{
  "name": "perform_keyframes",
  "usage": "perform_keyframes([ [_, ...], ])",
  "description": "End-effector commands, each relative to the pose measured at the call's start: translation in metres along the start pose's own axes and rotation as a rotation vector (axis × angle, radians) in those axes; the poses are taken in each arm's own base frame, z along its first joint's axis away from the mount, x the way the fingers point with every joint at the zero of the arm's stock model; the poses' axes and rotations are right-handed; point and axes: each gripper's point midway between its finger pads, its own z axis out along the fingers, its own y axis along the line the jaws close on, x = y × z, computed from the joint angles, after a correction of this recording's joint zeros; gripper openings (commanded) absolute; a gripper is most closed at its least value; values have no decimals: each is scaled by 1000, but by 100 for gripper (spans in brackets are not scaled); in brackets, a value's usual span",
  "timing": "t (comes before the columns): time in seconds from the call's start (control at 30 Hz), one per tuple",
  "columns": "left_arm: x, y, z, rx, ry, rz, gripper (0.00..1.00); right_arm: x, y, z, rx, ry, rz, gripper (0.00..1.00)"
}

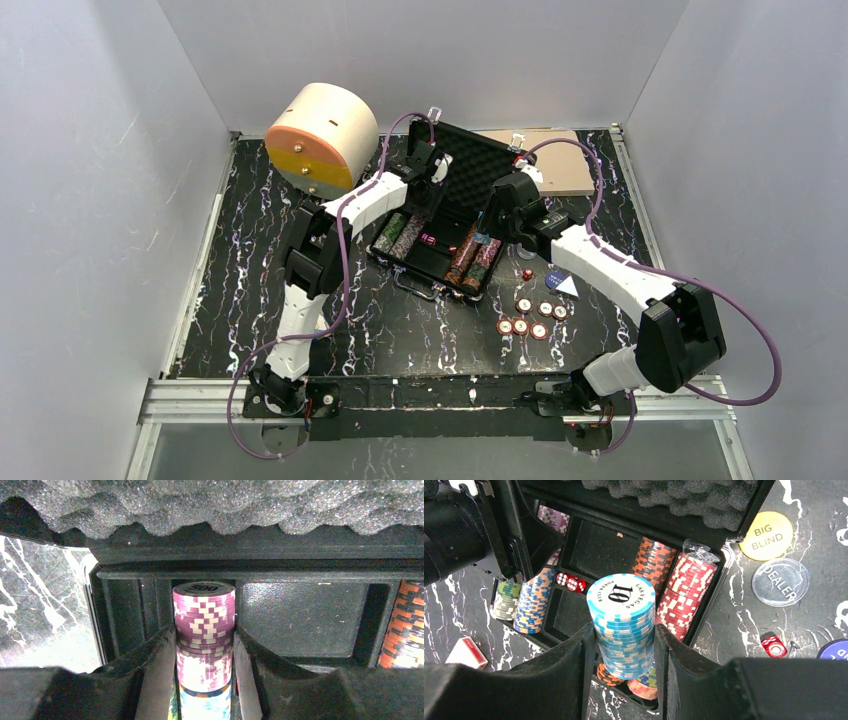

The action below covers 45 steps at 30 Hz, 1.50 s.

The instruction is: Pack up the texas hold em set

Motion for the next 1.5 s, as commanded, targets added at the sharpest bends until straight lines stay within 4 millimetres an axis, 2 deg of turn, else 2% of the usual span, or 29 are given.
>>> perform_keyframes([
  [0.0, 5, 5, -9, -16, 25, 17, 9, -30, 17, -11, -65, -107, 43, 23],
  [0.27, -29, 6, -45, -1, -106, 15, 8, -31, 17, -12, -68, -113, 52, 23],
  [0.67, -54, 18, -74, -52, -209, 14, 6, -30, 15, -13, -63, -119, 69, 23],
  [0.97, -60, 21, -66, -67, -232, 45, 6, -28, 13, -9, -53, -112, 82, 23],
  [1.13, -55, 34, -58, -141, -224, 67, 5, -26, 14, -8, -50, -101, 84, 23],
  [1.47, -44, 46, -41, -196, -219, 64, 5, -24, 13, -4, -38, -86, 82, 23],
])
